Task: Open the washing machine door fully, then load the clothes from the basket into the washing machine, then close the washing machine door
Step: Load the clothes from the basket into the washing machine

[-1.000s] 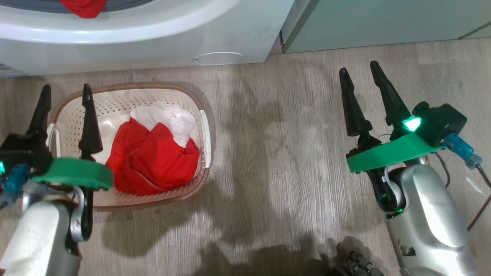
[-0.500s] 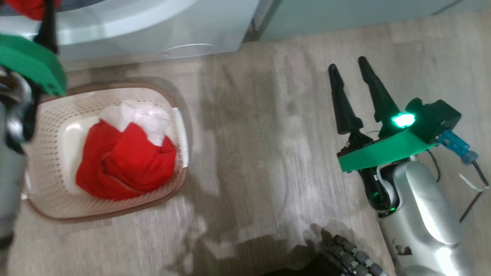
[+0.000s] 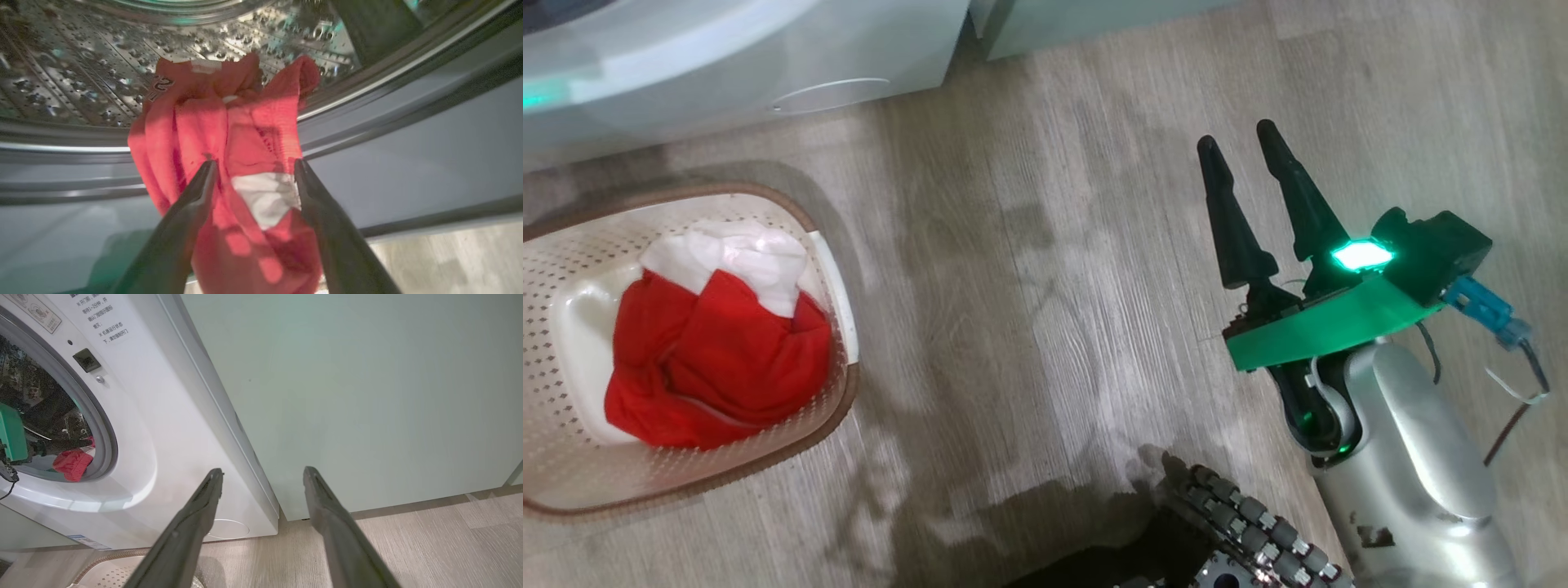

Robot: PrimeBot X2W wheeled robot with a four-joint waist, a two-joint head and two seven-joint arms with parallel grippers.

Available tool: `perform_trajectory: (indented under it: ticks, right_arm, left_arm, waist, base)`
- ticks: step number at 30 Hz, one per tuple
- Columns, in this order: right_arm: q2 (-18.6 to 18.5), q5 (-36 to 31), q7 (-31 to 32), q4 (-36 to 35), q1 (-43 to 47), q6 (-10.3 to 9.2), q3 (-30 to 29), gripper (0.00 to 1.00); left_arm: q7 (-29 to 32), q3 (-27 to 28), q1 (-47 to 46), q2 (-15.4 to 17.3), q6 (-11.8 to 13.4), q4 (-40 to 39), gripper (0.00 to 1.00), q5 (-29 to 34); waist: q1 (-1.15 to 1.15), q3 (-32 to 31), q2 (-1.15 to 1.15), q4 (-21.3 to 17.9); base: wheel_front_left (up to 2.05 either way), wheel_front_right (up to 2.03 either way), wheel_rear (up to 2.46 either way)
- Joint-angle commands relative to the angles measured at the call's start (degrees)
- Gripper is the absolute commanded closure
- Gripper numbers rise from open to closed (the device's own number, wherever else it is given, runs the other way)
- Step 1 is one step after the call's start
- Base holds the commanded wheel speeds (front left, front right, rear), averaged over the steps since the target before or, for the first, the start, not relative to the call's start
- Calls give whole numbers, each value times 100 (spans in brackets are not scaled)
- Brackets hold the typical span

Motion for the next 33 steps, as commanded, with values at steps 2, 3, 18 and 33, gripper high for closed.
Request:
perform_trajectory:
  ticks: [2, 3, 18, 33]
  right_arm:
    - [11, 69, -37, -188, 10, 0, 120, 0]
    - [11, 78, -37, -187, 9, 0, 122, 0]
    - [11, 172, -37, -242, -62, 0, 125, 0]
    - [11, 278, -37, -483, -130, 0, 150, 0]
  left_arm:
    - [321, 115, -336, 410, -10, -44, 0, 25]
    - [443, 97, -385, 444, 16, 10, 0, 44]
    - [1195, -63, -782, 578, 100, 100, 100, 60]
    - [-1435, 406, -1258, 579, 500, -17, 100, 264]
  waist:
    - [-1, 26, 0, -29]
    - [-1, 33, 0, -34]
    - [-1, 96, 0, -81]
    - [-1, 539, 0, -278]
  base:
    - [0, 0, 0]
    - [0, 0, 0]
    - [0, 0, 0]
    - [0, 0, 0]
